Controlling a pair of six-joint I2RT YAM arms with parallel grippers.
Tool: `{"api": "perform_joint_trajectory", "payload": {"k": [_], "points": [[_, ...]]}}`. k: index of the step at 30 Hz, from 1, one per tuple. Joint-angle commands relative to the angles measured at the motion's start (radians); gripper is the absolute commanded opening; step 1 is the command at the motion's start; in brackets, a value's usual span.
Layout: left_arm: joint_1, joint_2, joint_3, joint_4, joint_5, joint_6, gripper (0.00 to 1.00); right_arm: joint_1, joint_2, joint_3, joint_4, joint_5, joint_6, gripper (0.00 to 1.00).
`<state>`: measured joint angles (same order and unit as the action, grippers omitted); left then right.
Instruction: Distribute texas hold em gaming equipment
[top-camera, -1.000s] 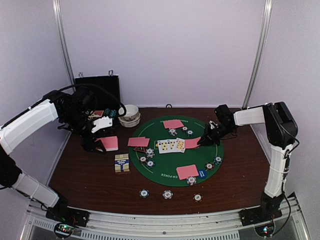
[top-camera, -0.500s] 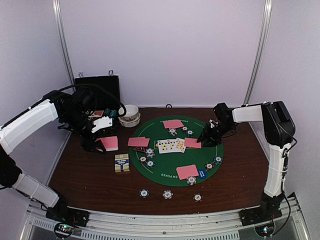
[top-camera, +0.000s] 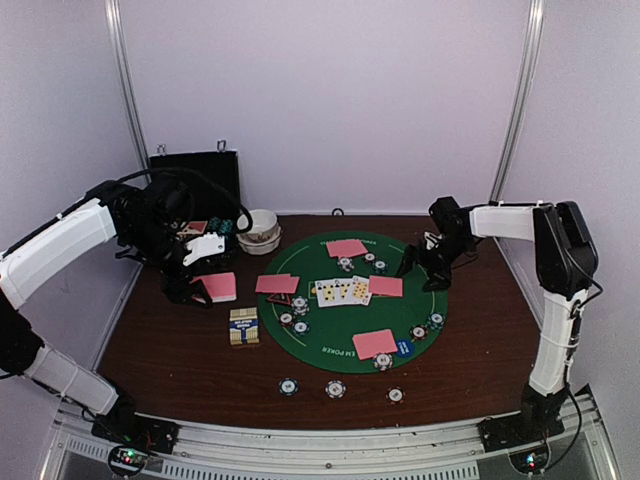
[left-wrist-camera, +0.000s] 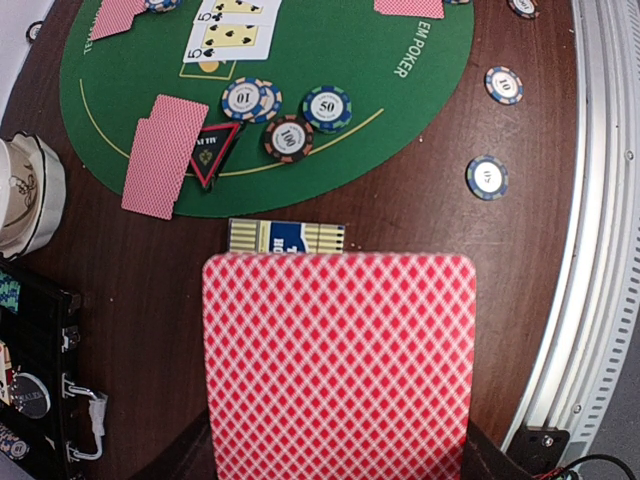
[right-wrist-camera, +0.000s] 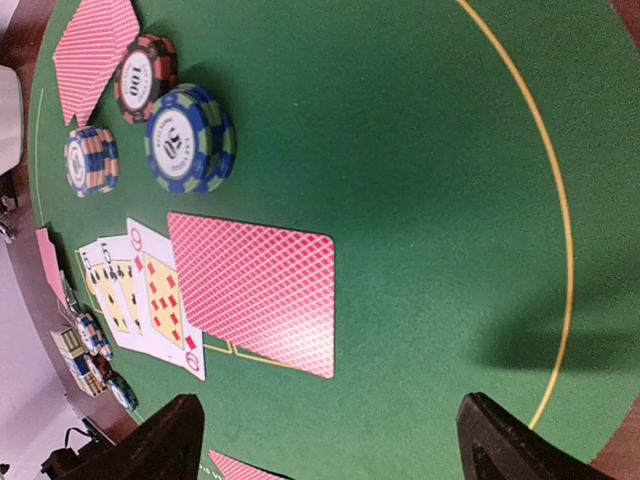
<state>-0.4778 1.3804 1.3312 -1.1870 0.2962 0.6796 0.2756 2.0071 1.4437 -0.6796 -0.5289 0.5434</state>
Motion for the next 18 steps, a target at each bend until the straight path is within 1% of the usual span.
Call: {"api": "perform_joint_trajectory", "payload": {"k": [1,3,6,10,12,18], "points": [[0.004,-0.014,0.023,0.023,0.025,0.002,0.00,0.024,-0.105,0.053,-0.055,0.108,-0.007,0.94],[0.004,-0.013,0.024,0.023,0.024,0.000,0.00,0.046,-0.134,0.062,-0.055,0.118,0.007,0.97],[0.004,-0.013,0.024,0.023,0.023,-0.002,0.00,0.101,-0.177,0.075,-0.023,0.092,0.048,1.00],[0.004,-0.008,0.026,0.024,0.014,-0.008,0.00,0.227,-0.202,0.095,0.076,0.011,0.143,1.00],[0.004,-0.009,0.028,0.024,0.014,-0.009,0.00,0.297,-0.201,0.104,0.142,-0.021,0.203,1.00],[0.004,-0.011,0.025,0.027,0.012,-0.011,0.00,0.474,-0.171,0.080,0.446,-0.125,0.422,1.00]]}}
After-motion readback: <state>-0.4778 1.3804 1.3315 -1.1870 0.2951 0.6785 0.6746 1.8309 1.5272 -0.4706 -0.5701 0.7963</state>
